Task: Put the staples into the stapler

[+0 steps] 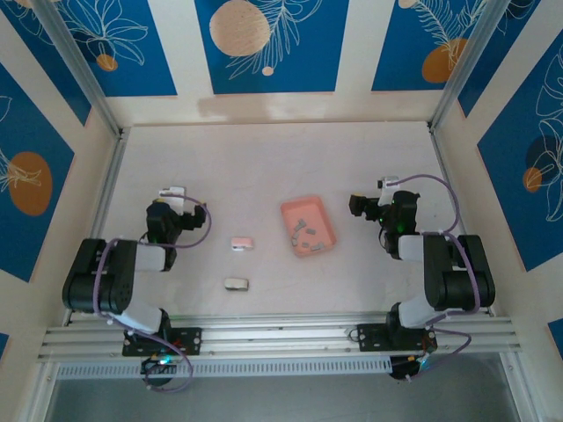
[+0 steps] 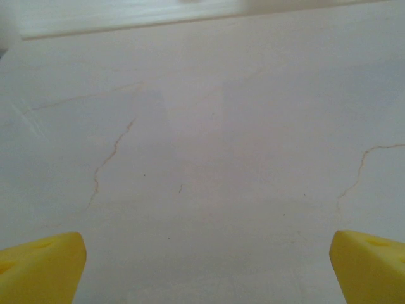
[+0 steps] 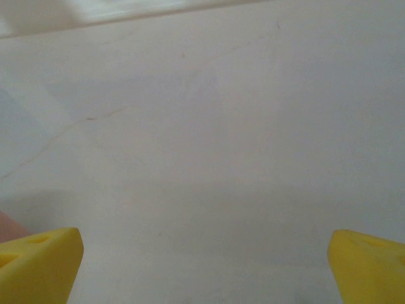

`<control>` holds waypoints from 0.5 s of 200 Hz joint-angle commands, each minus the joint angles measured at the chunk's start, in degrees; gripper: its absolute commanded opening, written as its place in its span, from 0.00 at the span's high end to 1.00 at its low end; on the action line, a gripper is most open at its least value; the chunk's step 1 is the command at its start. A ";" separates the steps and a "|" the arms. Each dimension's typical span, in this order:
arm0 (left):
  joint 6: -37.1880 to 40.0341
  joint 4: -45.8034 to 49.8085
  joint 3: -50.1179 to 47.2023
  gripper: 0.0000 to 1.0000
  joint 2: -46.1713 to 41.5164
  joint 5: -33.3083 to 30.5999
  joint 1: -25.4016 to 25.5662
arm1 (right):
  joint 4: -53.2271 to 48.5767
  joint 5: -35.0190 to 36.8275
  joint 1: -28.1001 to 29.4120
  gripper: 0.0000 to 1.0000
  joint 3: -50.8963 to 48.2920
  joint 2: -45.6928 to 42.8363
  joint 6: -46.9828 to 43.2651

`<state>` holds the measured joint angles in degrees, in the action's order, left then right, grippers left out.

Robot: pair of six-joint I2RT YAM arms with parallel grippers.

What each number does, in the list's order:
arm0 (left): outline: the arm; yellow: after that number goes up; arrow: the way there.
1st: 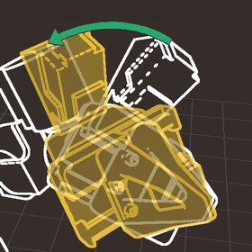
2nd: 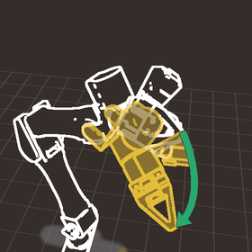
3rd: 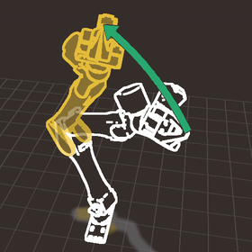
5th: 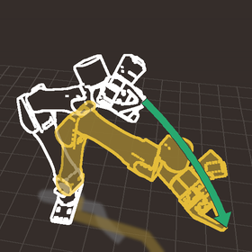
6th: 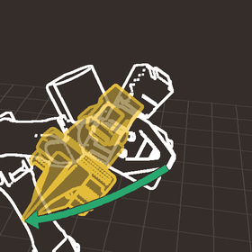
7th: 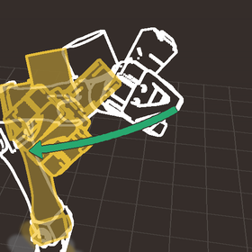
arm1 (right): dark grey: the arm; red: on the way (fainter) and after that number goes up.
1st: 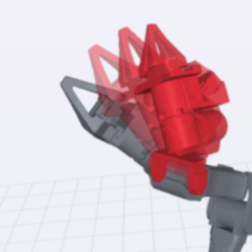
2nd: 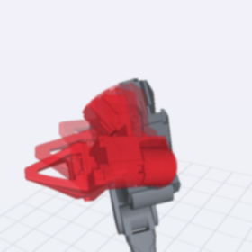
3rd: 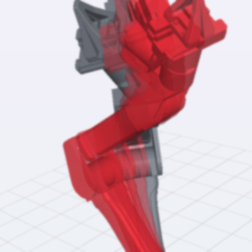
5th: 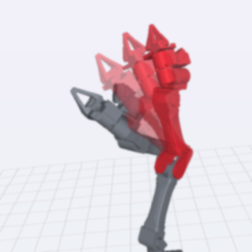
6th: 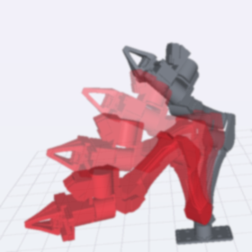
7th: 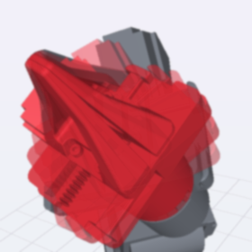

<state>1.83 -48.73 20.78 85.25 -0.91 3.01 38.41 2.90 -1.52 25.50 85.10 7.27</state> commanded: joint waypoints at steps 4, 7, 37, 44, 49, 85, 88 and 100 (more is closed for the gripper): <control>-1.85 14.60 2.79 0.03 -12.74 -0.40 -0.28 | -18.90 0.62 -0.16 0.01 8.69 -7.64 2.63; -2.19 17.27 3.62 0.04 -14.02 -0.19 -0.28 | -21.25 -0.11 -0.15 0.01 9.84 -8.30 2.68; -7.63 36.15 10.32 0.12 -21.96 5.89 0.11 | -38.83 -4.30 2.73 0.01 17.75 -13.65 2.97; -8.97 39.67 11.56 0.13 -22.99 7.55 0.44 | -43.43 -3.84 4.57 0.01 19.63 -14.80 3.58; -9.88 43.01 12.79 0.15 -23.59 8.45 0.67 | -46.74 -3.74 6.04 0.01 21.32 -15.46 3.95; -18.13 61.53 18.17 0.26 -26.52 12.28 3.32 | -63.23 -2.64 22.45 0.01 27.17 -18.65 5.94; -18.67 62.67 18.36 0.27 -26.75 12.56 3.45 | -63.79 -2.37 24.43 0.01 27.15 -18.99 5.92; -21.32 66.13 18.45 0.28 -27.44 13.67 4.01 | -64.09 -0.34 32.18 0.01 26.58 -20.01 6.05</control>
<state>-12.21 0.49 37.69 59.31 8.05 5.69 -12.53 1.21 19.35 52.14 67.00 11.88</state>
